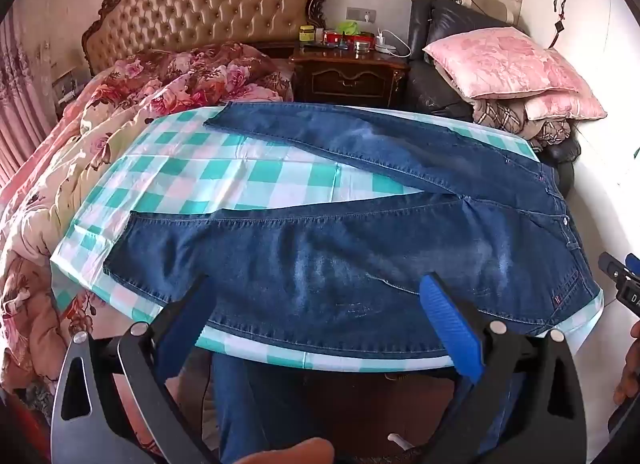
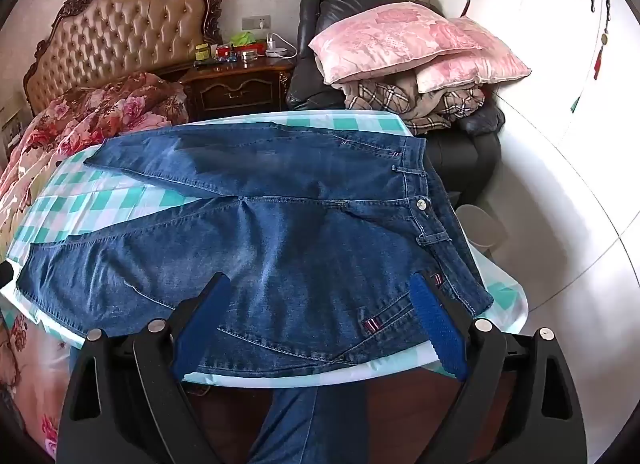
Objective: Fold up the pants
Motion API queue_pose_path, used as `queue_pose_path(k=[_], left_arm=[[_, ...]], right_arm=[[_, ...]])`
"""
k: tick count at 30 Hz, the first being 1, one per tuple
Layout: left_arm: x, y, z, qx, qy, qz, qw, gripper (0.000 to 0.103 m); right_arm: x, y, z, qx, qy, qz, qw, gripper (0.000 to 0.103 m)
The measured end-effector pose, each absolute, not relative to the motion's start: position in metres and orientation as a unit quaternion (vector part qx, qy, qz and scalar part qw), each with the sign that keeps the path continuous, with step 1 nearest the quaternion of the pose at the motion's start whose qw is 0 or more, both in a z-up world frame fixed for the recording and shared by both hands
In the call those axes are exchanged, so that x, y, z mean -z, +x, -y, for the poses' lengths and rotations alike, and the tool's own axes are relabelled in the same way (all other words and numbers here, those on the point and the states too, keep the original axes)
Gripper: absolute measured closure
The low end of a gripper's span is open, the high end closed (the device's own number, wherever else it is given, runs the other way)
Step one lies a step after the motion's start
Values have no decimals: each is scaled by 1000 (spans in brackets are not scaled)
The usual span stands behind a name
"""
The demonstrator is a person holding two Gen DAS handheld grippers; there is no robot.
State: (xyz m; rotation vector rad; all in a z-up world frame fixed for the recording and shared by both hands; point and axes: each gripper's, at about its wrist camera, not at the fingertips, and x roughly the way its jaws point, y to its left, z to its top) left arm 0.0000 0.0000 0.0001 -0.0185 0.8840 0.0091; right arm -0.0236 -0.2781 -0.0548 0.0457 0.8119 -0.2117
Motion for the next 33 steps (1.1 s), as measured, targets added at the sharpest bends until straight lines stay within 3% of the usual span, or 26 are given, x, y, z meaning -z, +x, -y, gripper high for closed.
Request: queue_pose_path(k=[33], left_arm=[[1, 0, 3, 3, -5, -426, 905, 2]], right_arm=[[59, -21, 273, 95, 23, -401, 911, 16]])
